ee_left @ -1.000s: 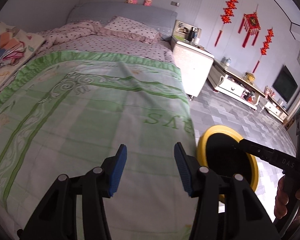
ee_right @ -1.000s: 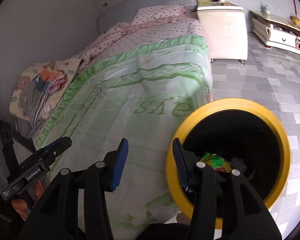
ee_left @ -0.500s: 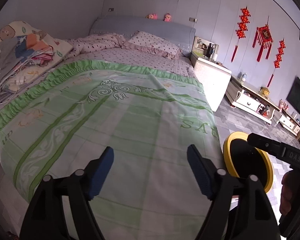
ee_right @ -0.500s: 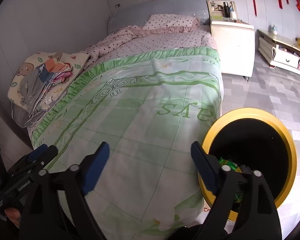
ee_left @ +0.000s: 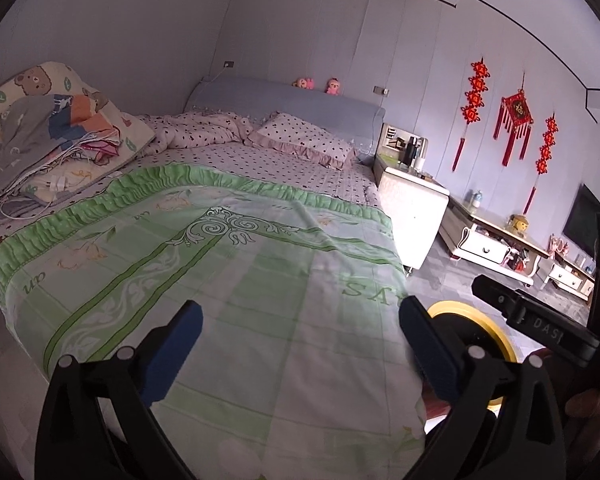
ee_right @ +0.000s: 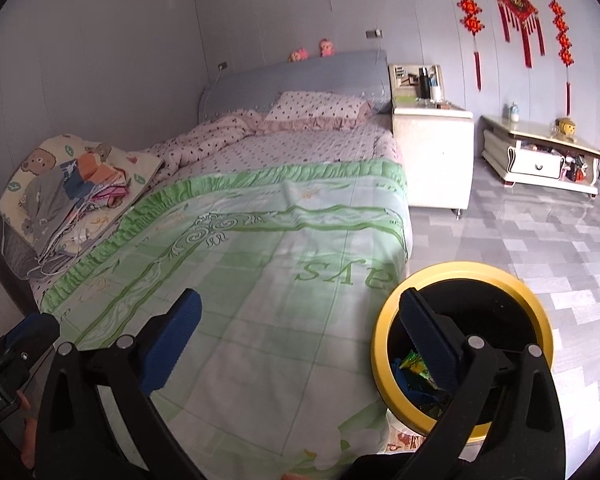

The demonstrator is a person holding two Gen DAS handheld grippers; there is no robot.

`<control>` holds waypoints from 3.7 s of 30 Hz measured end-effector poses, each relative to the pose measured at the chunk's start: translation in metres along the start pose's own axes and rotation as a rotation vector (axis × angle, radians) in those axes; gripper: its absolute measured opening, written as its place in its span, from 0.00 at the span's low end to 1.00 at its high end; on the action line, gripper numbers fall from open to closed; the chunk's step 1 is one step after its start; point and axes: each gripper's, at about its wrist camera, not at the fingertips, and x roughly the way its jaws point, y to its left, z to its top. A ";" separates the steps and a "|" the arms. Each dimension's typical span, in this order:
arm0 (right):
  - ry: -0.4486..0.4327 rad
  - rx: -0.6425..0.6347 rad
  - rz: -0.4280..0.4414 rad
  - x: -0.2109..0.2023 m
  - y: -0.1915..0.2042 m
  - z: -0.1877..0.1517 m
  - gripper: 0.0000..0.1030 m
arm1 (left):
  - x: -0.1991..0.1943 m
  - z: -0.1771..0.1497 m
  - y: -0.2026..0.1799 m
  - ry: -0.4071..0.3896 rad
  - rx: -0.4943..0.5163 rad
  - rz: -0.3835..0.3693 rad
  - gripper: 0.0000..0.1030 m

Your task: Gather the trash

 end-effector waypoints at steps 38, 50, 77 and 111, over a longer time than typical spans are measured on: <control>-0.099 0.010 -0.053 -0.035 0.008 -0.015 0.92 | -0.030 -0.003 -0.006 -0.059 0.032 0.002 0.92; -0.081 0.026 -0.063 -0.028 0.005 -0.018 0.92 | -0.026 -0.005 -0.008 -0.044 0.035 -0.003 0.92; -0.057 0.047 -0.071 -0.020 0.001 -0.023 0.92 | -0.022 -0.008 -0.009 -0.030 0.034 -0.011 0.92; -0.034 0.067 -0.075 -0.014 -0.003 -0.029 0.92 | -0.017 -0.013 -0.007 -0.017 0.038 -0.021 0.92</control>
